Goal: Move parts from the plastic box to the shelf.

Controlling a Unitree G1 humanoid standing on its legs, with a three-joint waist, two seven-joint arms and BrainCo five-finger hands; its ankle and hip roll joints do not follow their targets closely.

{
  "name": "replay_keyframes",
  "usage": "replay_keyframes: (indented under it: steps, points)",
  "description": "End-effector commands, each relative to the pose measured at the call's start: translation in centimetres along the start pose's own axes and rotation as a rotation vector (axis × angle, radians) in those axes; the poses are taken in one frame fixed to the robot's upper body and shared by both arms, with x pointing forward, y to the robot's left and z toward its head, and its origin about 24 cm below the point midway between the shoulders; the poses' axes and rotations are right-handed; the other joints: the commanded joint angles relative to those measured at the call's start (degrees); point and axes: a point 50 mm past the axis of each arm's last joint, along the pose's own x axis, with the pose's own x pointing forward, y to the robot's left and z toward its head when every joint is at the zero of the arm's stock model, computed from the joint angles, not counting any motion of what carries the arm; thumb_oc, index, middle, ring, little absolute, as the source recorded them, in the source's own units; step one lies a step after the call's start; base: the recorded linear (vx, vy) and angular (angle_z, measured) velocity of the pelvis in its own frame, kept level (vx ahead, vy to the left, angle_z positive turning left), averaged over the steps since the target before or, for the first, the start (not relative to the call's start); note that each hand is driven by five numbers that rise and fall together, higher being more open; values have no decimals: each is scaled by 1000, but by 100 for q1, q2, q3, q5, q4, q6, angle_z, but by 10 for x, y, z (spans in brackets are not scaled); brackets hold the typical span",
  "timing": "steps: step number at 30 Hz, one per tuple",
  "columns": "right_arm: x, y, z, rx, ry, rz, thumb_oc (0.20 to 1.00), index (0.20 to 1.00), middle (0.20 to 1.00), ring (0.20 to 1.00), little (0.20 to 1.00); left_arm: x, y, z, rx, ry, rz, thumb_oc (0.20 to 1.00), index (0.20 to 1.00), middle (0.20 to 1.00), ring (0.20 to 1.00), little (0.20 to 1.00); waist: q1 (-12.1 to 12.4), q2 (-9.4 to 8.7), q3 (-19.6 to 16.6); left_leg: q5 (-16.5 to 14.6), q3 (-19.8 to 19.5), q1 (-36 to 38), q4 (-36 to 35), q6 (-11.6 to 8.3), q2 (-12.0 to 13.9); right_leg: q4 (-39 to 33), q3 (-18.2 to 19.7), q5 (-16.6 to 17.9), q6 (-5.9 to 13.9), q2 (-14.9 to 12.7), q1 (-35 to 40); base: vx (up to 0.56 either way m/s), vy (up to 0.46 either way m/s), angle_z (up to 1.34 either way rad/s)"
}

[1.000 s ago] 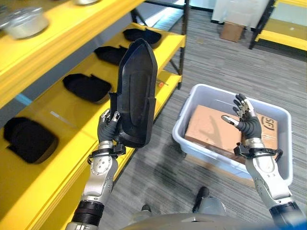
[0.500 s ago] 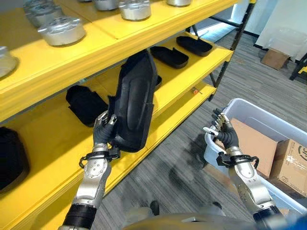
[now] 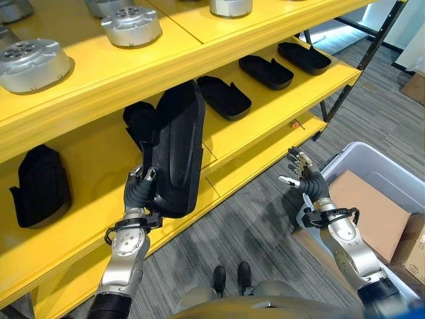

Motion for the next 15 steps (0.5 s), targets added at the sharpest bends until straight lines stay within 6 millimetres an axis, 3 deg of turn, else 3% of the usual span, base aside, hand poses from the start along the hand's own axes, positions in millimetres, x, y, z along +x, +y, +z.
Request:
replay_keyframes:
  steps: [1,2,4,6,7,8,10,11,12,13,15]
  points:
    - [4,0,17,-4,-102,21,1000,1000,1000,1000,1000,14,-5,38,-36,-201,-43,200,200,200,200,200,2,-176,-54,-208,373,-320,414,-21,-295,99,-221,-123,552,-518,56,-237,8,13]
    - [4,-6,20,-16,-113,-4,1000,1000,1000,1000,1000,18,-10,38,-52,-200,-63,200,200,200,200,200,-83,-200,47,-348,662,-531,826,-80,-216,171,-387,-132,546,-630,-20,-261,53,52]
    - [2,-16,23,-31,-122,-47,1000,1000,1000,1000,1000,20,-16,41,-70,-207,-94,200,200,200,200,200,-251,-290,154,-634,1464,-603,1218,-143,248,260,-608,-55,595,-890,-139,-201,105,156]
    - [-1,-18,21,-34,-108,-52,1000,1000,1000,1000,1000,18,-13,43,-77,-221,-92,200,200,200,200,200,-211,-355,227,-884,1316,-547,1574,-243,665,333,-704,-76,631,-1059,-116,-86,130,153]
    - [-3,-20,19,-34,-96,-60,1000,1000,1000,1000,1000,19,-13,44,-81,-224,-86,200,200,200,200,200,-246,-404,187,-773,1273,-548,1564,-275,914,361,-763,-75,647,-1192,-137,-19,80,38]
    - [-4,-20,18,-34,-96,-61,1000,1000,1000,1000,1000,19,-13,44,-80,-223,-87,200,200,200,200,200,-265,-397,183,-776,1246,-551,1565,-286,921,370,-789,-91,643,-1185,-130,-15,115,16]
    - [-9,-24,13,-37,-70,-77,1000,1000,1000,1000,1000,20,-14,43,-98,-220,-79,200,200,200,200,200,-339,-416,107,-378,1306,-460,1362,-433,1693,496,-950,-159,714,-1443,-143,11,183,25]
    - [-12,-25,9,-32,-52,-83,1000,1000,1000,1000,1000,20,-14,41,-102,-213,-75,200,200,200,200,200,-388,-339,91,-51,1317,-347,1170,-580,1987,561,-1061,-230,721,-1449,-115,76,378,68]
    - [-16,-28,4,-29,-25,-101,1000,1000,1000,1000,1000,21,-15,41,-102,-209,-74,200,200,200,200,200,-398,-177,64,646,1129,-253,807,-873,2423,701,-1148,-294,823,-1579,-109,133,502,101]
    - [-13,-28,6,-22,-32,-96,1000,1000,1000,1000,1000,21,-19,40,-111,-203,-84,200,200,200,200,200,-319,-74,47,11,670,-103,624,-947,2028,764,-1108,-235,968,-1762,-58,120,512,96]
    - [-11,-27,11,-20,-61,-92,1000,1000,1000,1000,1000,24,-23,43,-114,-215,-104,200,200,200,200,200,-363,-88,17,-149,943,-108,609,-945,1866,748,-1132,-83,1073,-1977,66,84,369,19]
